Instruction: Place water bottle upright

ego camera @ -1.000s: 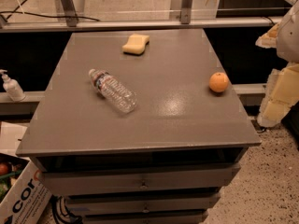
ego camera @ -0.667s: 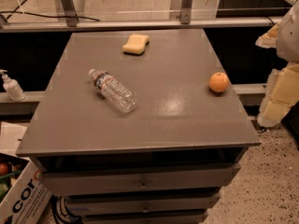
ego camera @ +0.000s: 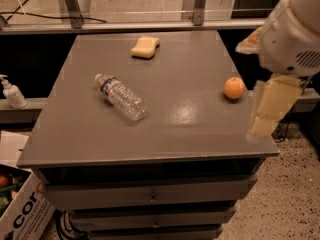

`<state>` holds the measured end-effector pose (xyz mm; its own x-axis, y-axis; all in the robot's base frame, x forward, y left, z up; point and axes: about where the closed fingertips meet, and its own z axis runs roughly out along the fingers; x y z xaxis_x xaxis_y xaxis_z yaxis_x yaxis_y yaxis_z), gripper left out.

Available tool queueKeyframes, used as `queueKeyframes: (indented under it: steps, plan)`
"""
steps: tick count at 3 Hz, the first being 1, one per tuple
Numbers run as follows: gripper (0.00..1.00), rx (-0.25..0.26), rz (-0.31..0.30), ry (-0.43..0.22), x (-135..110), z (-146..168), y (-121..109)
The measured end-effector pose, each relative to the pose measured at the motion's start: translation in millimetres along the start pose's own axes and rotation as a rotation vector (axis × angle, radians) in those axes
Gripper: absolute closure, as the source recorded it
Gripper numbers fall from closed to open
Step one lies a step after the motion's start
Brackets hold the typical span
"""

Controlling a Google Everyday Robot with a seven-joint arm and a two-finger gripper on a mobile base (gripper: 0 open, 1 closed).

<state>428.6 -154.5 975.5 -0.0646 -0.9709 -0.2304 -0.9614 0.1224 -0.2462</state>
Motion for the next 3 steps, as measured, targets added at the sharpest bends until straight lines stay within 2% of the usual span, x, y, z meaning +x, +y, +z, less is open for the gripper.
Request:
queueKeyframes:
  steps: [1,2,3]
  plan:
    - [0.00,-0.029,-0.132,-0.042,-60.6,14.3,12.6]
    - [0.00,-0.040,-0.216,-0.068,-99.1,19.6,20.2]
    - [0.00,-0.039,-0.216,-0.068,-99.2,19.3,20.3]
